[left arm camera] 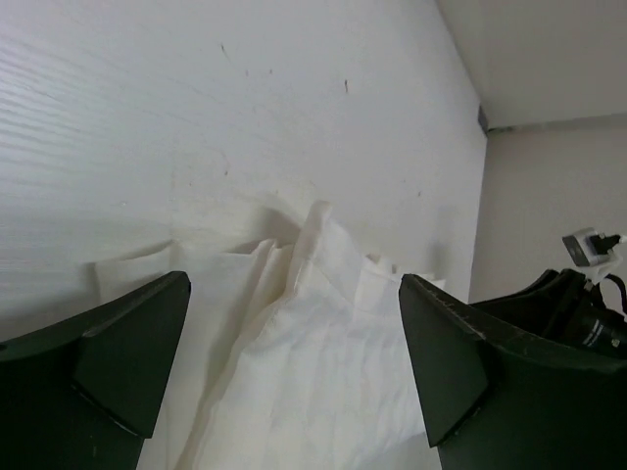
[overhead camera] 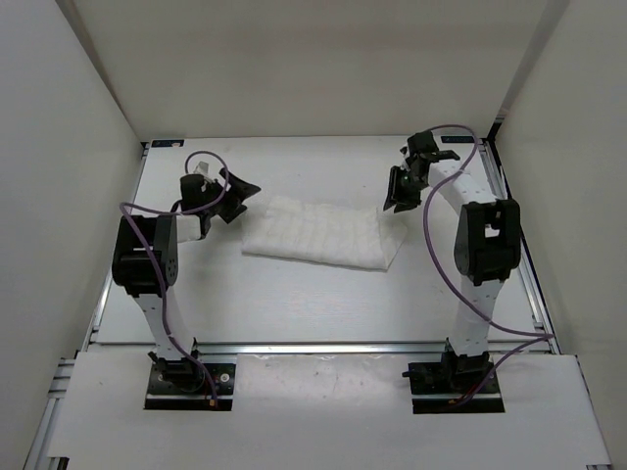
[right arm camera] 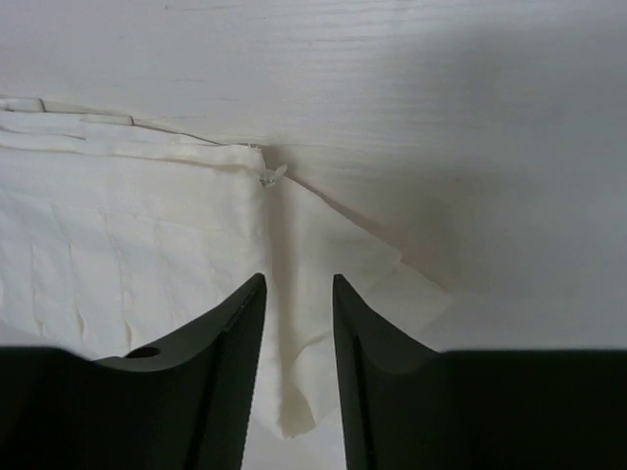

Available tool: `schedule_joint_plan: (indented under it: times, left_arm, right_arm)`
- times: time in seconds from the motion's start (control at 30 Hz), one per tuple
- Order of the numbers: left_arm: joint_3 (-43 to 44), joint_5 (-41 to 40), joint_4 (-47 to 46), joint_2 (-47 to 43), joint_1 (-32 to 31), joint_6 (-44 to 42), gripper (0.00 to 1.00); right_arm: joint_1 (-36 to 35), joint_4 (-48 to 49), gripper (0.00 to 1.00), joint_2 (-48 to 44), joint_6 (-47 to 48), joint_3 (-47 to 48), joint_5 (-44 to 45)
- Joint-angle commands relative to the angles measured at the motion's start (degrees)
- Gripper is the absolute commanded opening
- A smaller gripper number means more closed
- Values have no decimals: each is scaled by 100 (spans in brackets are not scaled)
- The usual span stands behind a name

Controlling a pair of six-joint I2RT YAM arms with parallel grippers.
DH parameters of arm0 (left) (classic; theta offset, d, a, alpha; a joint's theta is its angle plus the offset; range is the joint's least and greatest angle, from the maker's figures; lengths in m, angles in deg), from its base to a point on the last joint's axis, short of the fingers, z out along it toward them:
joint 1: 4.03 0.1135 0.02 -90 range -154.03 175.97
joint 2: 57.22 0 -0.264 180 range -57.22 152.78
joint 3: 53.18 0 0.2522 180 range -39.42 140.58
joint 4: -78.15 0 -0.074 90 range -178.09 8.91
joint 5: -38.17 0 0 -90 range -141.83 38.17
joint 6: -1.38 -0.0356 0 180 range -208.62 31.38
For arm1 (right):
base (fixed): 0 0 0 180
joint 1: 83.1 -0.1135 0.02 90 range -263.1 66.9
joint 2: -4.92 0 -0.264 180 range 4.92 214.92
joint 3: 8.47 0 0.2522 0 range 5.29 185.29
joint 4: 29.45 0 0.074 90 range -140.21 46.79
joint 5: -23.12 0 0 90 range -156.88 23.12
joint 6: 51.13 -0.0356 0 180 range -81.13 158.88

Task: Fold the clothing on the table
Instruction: Fold the skirt

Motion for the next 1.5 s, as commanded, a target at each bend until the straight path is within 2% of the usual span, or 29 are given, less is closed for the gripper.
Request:
schedule_joint_plan:
  times: [0.0,0.03,0.13,0.17,0.2,0.27,0.33,0.4,0.47,0.53,0.6,0.63,0.67,0.8,0.97,1.17,1.23,1.47]
  left_arm:
    - [-166,447,-603,-732,419,352,99]
    - [-271,457,-524,-934,403,264,99]
    - [-535,501,-15,-1339,359,-87,99]
    - [-597,440,273,-1531,332,-306,99]
    - [-684,300,581,-1551,280,-517,98]
    - [-868,141,899,-1708,288,-833,99]
    - [-1045,218,901,-1805,297,-1002,99]
    - [-1334,481,490,-1867,314,-1090,99]
    - [-1397,650,321,-1902,350,-1160,91]
    - [-1126,397,1159,-1894,245,-1667,82]
    - [-635,-95,1924,-1894,226,-2133,78]
    - [-450,-471,2346,-1894,-17,-2458,75]
    - [-387,-753,2699,-1868,-98,-2566,76]
    - [-438,-1108,2904,-1850,-178,-2787,77]
    - [-816,-1432,2878,-1841,-283,-2980,77]
    - [-1203,-1372,2615,-1867,-292,-2884,75]
    - [-1326,-1170,2457,-1893,-283,-2796,74]
    - [-1889,-36,991,-1859,-46,-1681,78]
  right_arm:
    - [-142,-285,43,-976,90,43,799]
    - [-91,-355,51,-1065,116,-132,773]
    - [67,-400,59,-1740,-104,-923,511]
    - [103,-365,59,-1838,-243,-1290,344]
    - [190,-347,79,-2057,-279,-1659,264]
    - [288,-181,83,-2313,-393,-2143,53]
    - [358,-93,83,-2567,-473,-2523,-61]
    - [367,-75,83,-2665,-543,-2822,-167]
    - [341,22,84,-2770,-535,-3050,-167]
    - [358,66,84,-2806,-631,-3200,-237]
    - [385,241,87,-2806,-753,-3366,-465]
    - [411,285,91,-2815,-867,-3498,-536]
    - [446,521,93,-2815,-938,-3587,-632]
    - [455,1155,93,-2552,-1290,-3737,-1115]
    - [297,1962,93,-2068,-1676,-3746,-1265]
    - [174,2272,90,-1699,-1862,-3597,-1090]
    - [182,2263,90,-1637,-1853,-3570,-1073]
    - [253,2018,89,-1637,-1660,-3429,-1073]
